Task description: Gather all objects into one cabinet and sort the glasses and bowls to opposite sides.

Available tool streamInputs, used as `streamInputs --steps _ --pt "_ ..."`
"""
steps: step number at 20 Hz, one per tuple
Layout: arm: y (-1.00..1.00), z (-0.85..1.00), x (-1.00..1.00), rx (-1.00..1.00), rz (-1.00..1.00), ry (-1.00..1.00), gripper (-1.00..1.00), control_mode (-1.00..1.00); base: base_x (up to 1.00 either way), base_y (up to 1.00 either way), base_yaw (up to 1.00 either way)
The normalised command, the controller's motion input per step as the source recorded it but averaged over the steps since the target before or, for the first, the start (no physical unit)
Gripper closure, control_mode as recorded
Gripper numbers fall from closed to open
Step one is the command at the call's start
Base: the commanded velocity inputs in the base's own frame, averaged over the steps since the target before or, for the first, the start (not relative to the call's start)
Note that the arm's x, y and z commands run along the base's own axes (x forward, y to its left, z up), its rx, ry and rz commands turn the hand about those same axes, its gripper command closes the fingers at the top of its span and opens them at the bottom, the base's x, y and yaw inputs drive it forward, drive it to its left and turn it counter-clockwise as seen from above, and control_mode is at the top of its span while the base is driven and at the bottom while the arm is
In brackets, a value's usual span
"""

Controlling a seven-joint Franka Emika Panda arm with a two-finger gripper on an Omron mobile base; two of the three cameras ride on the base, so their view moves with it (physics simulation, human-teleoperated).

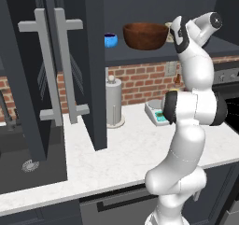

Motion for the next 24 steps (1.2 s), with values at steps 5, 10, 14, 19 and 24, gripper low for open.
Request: streamInputs --steps 5,10,14,19,24 --pt "0.00 0.00 0.00 0.00 0.00 0.00 1.00 -1.00 0.00 0.00 0.00" --pt "0.00 0.00 0.00 0.00 0.00 0.00 1.00 -1.00 0.00 0.00 0.00" --pt "0.00 0.00 0.00 0.00 0.00 0.00 1.00 -1.00 0.00 0.00 0.00" --pt "0.00 0.00 -0.01 0.00 0.00 0.00 1.00 -1.00 0.00 0.00 0.00" --pt "0.00 0.00 -0.35 0.00 0.00 -0.02 1.00 -1.00 0.00 0.00 0.00"
